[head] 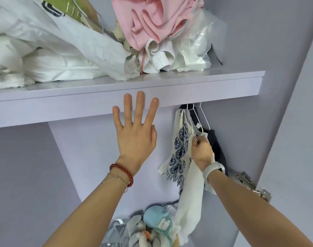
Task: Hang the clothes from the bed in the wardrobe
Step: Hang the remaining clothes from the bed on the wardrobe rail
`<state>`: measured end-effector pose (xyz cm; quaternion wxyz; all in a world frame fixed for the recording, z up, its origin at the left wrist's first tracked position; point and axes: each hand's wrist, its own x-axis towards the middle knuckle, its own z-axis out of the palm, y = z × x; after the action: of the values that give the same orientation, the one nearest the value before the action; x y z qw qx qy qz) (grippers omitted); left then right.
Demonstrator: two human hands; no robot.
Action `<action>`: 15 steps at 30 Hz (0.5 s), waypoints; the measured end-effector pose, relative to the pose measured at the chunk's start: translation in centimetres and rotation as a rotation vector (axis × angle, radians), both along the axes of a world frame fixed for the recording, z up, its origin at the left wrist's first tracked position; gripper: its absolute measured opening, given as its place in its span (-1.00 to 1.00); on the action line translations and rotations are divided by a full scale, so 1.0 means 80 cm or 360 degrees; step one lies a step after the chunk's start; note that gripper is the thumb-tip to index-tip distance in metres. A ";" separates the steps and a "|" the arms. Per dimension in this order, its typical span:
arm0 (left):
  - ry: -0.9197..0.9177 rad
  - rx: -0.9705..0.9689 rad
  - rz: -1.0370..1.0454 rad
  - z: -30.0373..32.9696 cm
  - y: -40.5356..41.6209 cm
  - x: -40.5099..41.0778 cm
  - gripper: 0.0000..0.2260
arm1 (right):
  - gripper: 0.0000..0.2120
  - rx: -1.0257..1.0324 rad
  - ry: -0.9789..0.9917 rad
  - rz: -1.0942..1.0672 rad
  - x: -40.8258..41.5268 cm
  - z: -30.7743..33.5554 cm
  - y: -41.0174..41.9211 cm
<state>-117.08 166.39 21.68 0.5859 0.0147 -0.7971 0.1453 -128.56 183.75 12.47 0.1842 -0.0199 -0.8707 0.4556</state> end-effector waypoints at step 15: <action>-0.0691 0.0483 -0.0620 -0.104 0.048 0.097 -0.54 | -0.59 0.0816 0.0402 -0.0037 0.222 -0.035 0.079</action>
<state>-109.34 170.19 13.37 0.4102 -0.0821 -0.9038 -0.0903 -110.84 190.10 9.65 0.2954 0.0741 -0.9274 0.2173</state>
